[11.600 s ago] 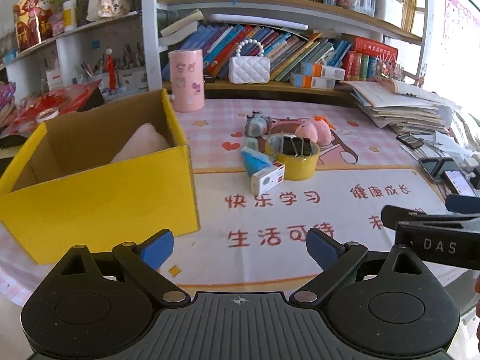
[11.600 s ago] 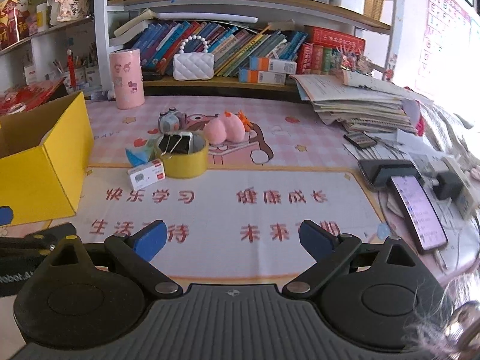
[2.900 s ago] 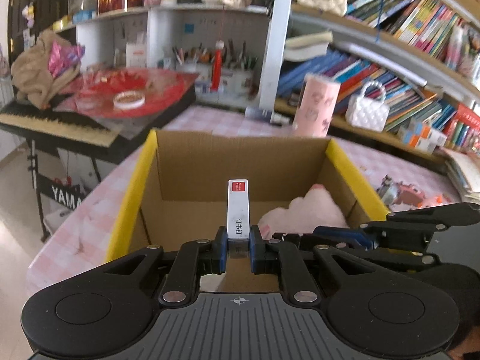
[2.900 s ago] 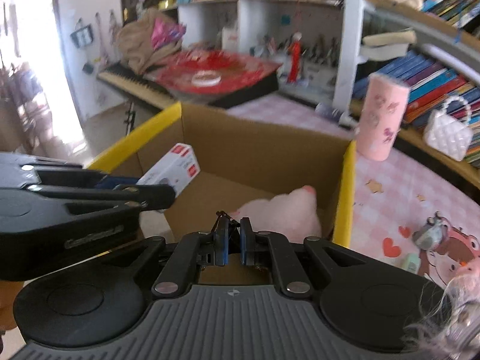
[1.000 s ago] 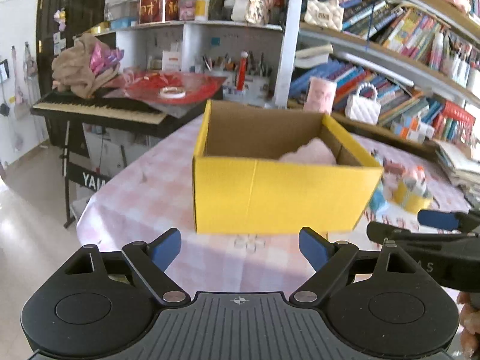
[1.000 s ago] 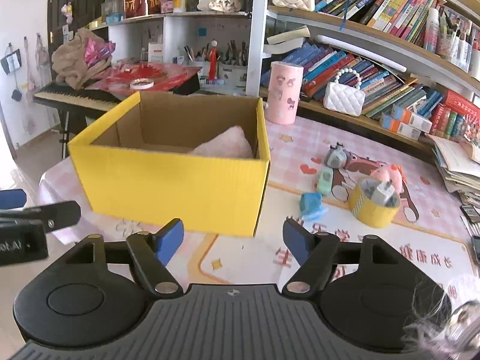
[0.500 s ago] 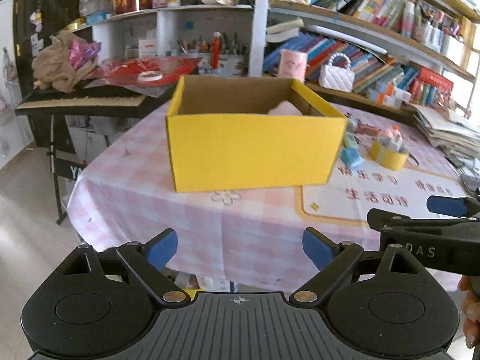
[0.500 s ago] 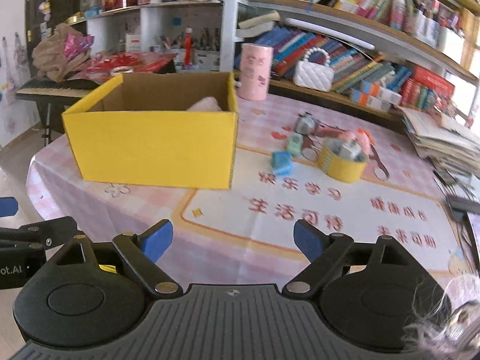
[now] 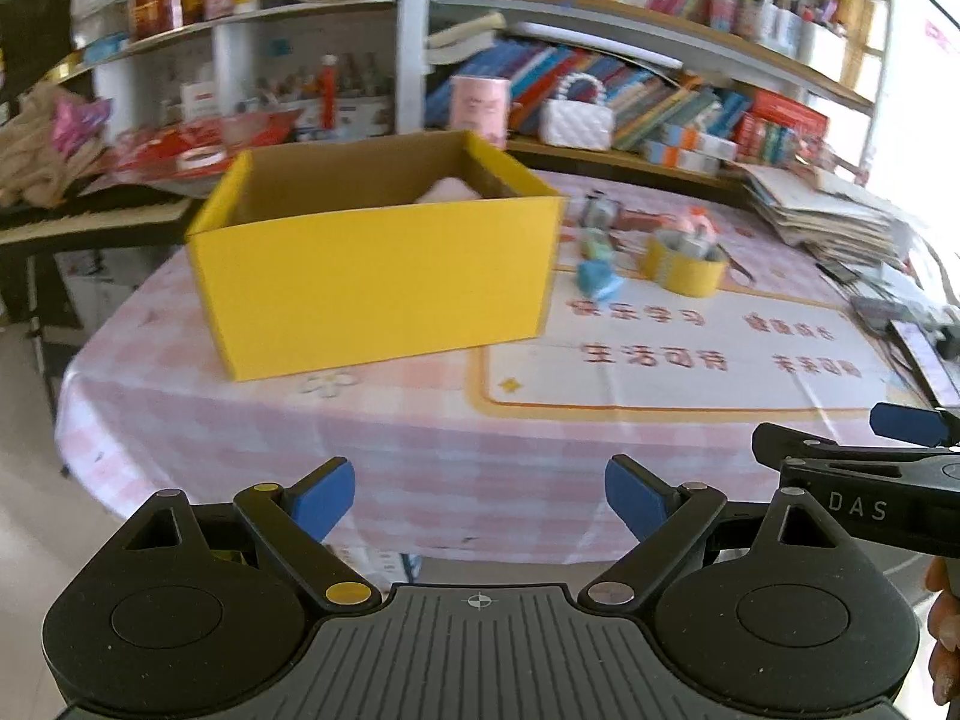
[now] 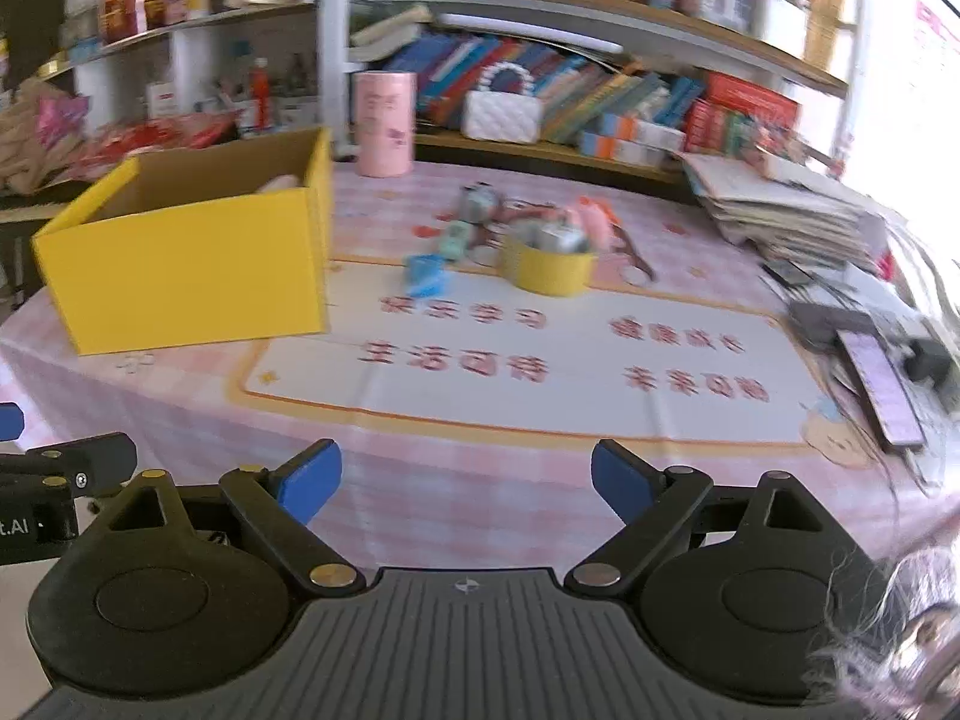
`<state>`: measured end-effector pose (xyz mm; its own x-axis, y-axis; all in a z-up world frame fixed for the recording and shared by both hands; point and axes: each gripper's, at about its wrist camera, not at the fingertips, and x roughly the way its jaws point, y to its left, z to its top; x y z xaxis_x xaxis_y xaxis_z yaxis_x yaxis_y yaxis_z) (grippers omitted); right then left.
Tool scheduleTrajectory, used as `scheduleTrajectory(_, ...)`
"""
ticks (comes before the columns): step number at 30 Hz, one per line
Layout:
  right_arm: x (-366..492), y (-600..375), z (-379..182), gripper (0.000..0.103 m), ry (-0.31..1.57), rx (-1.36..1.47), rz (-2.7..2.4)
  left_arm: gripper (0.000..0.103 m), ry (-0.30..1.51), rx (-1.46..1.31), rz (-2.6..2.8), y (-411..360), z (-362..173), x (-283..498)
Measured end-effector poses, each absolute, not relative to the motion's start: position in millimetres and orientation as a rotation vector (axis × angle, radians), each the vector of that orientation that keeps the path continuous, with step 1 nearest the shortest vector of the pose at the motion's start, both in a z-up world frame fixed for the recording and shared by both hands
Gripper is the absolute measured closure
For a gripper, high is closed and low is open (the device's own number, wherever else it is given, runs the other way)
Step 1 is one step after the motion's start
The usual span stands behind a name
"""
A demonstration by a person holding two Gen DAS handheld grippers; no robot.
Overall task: Organize objects
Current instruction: 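Move both open tools back toward the tape roll and blue sponge, then grasp the blue sponge with the left tool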
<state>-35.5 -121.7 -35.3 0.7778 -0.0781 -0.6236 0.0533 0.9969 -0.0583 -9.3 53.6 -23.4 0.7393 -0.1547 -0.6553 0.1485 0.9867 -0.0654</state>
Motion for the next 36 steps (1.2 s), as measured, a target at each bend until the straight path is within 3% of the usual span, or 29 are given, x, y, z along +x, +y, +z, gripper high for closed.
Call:
scheduleTrajectory(15,-38,-203,-43,0.01,0.718,0.05,-0.268,0.01,0.759,0.061,-0.336,-25,-30,25)
scheduleTrajectory(36,50,-270,-42,0.01,0.715,0.024,-0.184,0.013,0.747,0.057,-0.252,-90,-36,101)
